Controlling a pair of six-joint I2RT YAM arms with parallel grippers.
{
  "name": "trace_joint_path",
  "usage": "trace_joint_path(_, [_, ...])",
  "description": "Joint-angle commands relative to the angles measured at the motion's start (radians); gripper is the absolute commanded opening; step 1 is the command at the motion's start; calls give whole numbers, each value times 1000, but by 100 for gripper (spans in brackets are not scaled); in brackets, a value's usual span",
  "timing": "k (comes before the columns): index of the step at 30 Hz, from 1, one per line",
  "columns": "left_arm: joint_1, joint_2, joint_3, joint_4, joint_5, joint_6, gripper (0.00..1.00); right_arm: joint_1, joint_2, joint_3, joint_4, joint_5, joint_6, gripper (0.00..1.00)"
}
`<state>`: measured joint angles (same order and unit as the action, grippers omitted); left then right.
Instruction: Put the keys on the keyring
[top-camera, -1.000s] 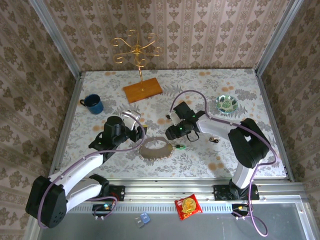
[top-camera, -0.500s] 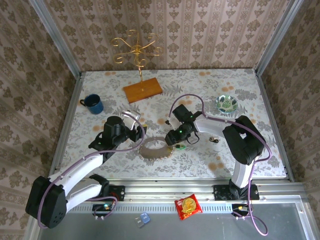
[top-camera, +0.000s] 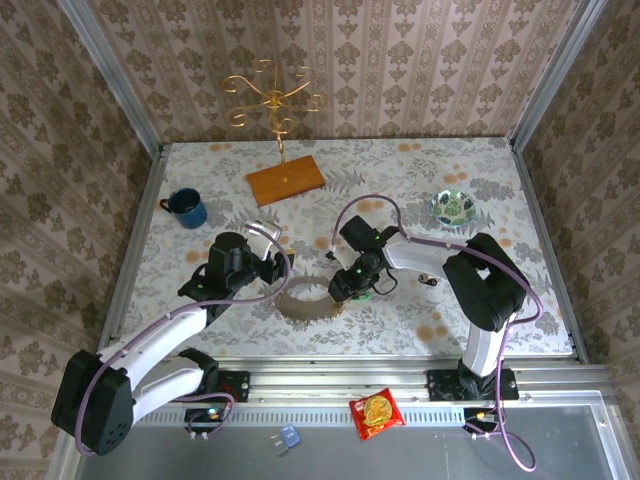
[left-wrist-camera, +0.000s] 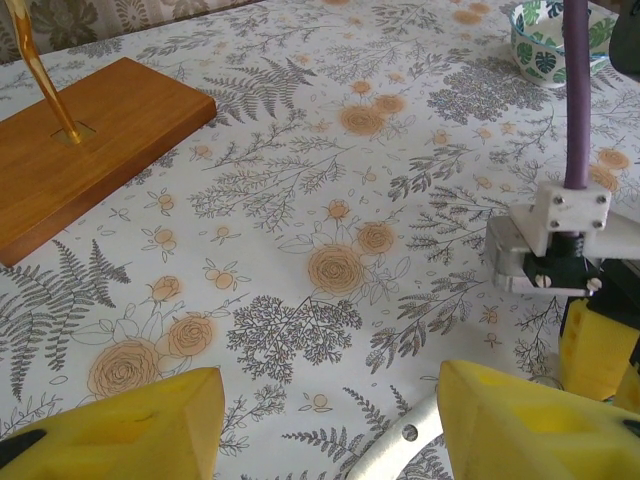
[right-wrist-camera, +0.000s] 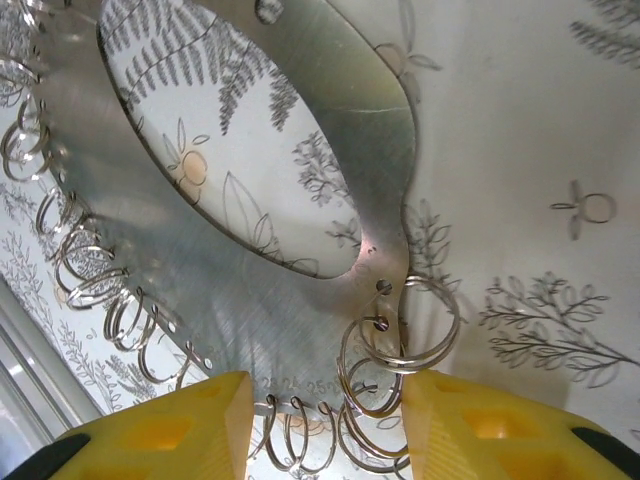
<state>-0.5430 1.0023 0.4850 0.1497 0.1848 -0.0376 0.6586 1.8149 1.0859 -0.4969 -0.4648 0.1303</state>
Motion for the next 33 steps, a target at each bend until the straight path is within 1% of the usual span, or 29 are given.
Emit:
trace_joint_path(1, [-5, -7, 23, -3, -14, 1, 59, 29, -29, 16, -75, -27, -27, 44])
trace_joint_path(5, [-4, -8, 20, -6, -18, 8, 59, 36, -40, 25, -85, 18, -40, 44])
trace_joint_path(9, [-5, -17, 21, -18, -23, 17, 59, 36, -122, 6, -46, 169, -60, 43])
trace_joint_path(12, [-3, -26, 14, -18, -30, 22, 59, 35, -170, -13, 12, 246, -103, 42])
trace_joint_path(14, [-3, -31, 11, -16, -33, 25, 59, 27, -172, -16, 19, 254, -128, 42])
trace_joint_path(18, [-4, -38, 10, -20, -35, 26, 59, 27, -106, 42, -66, 227, -153, 40])
trace_joint_path(20, [-3, -42, 7, -19, -35, 27, 59, 38, -81, 55, -80, 226, -166, 39])
trace_joint_path(24, [-3, -47, 7, -24, -38, 32, 59, 45, -51, 75, -88, 259, -165, 38])
trace_joint_path(26, [-3, -51, 8, -27, -38, 33, 59, 38, -28, 115, -131, 265, -106, 38])
trace_joint_path(27, [-3, -53, 8, -28, -39, 33, 59, 37, -18, 136, -147, 275, -51, 38])
trace_joint_path(29, [-3, -57, 10, -36, -39, 35, 59, 37, -11, 168, -179, 307, 161, 38])
trace_joint_path(31, [-3, -62, 6, -37, -45, 33, 59, 40, -6, 189, -219, 301, 346, 38])
trace_joint_path(33, [-4, -62, -3, -25, -48, 27, 59, 58, -35, 155, -181, 291, 486, 37])
